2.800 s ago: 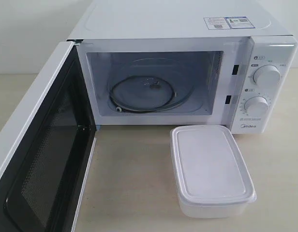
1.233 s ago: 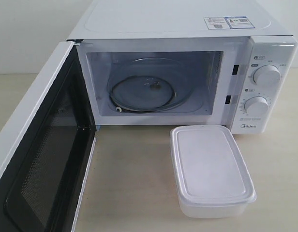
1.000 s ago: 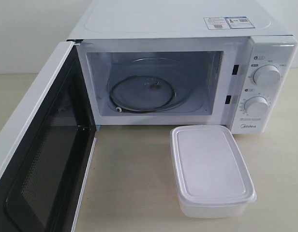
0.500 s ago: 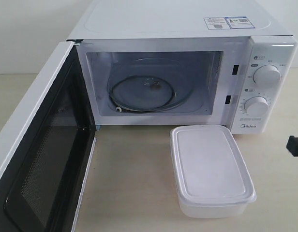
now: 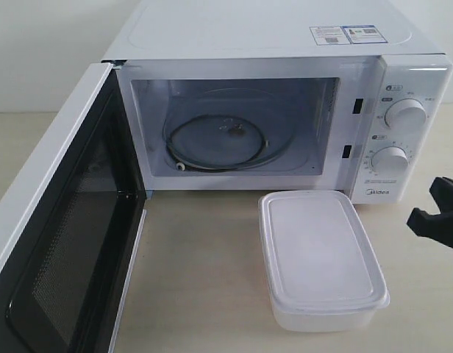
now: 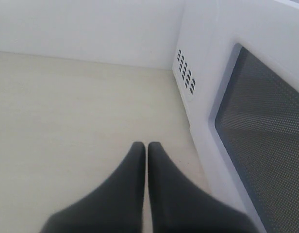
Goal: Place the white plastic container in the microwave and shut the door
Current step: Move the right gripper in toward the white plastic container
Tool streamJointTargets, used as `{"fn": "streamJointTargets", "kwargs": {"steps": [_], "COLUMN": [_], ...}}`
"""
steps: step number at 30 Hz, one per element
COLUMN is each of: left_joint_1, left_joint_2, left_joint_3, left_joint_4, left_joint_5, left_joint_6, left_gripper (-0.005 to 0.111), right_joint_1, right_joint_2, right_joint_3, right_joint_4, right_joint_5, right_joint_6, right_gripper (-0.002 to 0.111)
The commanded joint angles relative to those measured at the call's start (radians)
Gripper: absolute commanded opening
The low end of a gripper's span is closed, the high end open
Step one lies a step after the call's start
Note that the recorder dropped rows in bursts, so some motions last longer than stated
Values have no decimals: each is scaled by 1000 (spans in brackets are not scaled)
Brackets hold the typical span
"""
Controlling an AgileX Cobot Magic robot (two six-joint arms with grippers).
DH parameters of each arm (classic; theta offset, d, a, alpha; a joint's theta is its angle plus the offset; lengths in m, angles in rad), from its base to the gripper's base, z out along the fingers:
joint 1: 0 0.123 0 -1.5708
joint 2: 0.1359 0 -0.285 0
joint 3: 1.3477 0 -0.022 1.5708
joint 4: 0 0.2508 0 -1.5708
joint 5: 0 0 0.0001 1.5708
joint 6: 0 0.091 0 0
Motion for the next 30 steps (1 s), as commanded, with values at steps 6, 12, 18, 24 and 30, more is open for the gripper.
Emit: {"fn": "streamJointTargets", "kwargs": {"steps": [6, 12, 18, 24, 30], "left_joint_1": [4, 4, 4, 4, 4], "left_joint_2": [-2, -2, -2, -2, -2], "left_joint_3": [4, 4, 4, 4, 4], "left_joint_4": [-10, -10, -10, -10, -10], "left_joint_5": [-2, -2, -2, -2, -2], "left_joint_6": [2, 2, 2, 2, 2], "left_gripper": [4, 4, 4, 4, 4], "right_joint_1": [-2, -67, -355, -439, -428], "right_joint_2": [5, 5, 8, 31, 60], "right_joint_3": [-94, -171, -284, -485, -531], "right_joint_4": [-294, -509, -1138, -1735, -1735], "right_joint_5": [319, 430, 430, 239, 152], "right_joint_6": [368, 521, 1025, 1656, 1688], "right_gripper": [0, 0, 0, 0, 0]}}
